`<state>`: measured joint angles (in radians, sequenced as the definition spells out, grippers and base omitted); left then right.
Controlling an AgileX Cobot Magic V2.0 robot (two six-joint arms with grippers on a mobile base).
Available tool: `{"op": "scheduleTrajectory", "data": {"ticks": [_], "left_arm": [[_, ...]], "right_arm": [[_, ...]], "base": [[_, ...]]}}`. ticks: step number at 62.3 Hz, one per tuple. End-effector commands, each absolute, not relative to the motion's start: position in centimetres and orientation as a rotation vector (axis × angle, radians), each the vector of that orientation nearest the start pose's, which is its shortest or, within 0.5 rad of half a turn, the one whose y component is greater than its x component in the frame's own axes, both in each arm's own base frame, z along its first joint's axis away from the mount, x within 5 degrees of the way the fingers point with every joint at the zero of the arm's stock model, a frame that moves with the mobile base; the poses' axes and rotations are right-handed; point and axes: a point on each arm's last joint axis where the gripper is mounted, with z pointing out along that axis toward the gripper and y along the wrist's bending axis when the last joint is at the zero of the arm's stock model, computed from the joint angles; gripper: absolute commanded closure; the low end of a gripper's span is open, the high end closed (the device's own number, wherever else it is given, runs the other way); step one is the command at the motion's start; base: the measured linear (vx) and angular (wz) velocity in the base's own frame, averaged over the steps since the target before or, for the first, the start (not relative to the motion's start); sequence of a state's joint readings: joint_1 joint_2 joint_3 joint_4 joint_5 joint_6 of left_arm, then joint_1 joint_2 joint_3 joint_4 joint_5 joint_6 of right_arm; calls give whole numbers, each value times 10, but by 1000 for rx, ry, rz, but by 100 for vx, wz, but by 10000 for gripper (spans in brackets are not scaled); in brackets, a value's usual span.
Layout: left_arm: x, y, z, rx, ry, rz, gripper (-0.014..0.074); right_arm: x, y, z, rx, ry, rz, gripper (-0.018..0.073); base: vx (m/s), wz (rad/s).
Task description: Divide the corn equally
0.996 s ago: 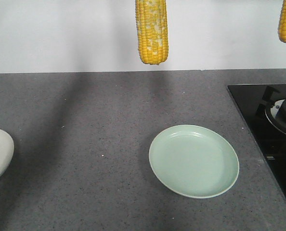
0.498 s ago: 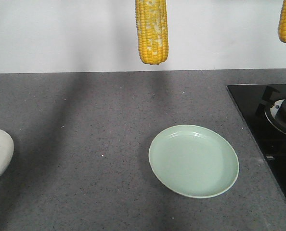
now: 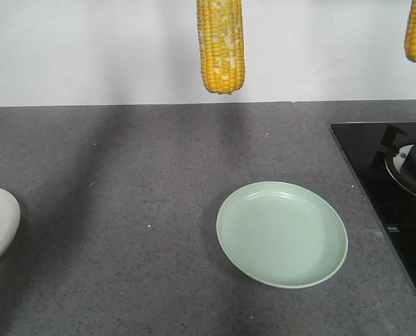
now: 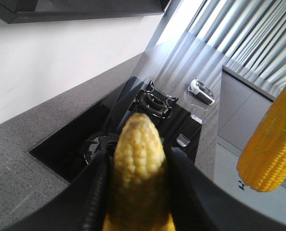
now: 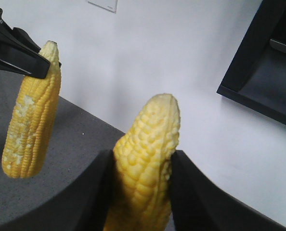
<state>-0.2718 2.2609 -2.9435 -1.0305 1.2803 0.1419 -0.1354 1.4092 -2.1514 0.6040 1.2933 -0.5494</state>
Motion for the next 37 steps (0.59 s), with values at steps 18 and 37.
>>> {"op": "scheduleTrajectory", "data": {"ticks": [18,37], "left_arm": [[348,-176,539,707,1618,-1304,603],[348,-176,539,707,1618,-1304,603]], "right_arm": [[210,22,587,-577,1773,236,564],[211,22,589,-560,1759,249,564]], "base": [[0,0],[0,0]]}}
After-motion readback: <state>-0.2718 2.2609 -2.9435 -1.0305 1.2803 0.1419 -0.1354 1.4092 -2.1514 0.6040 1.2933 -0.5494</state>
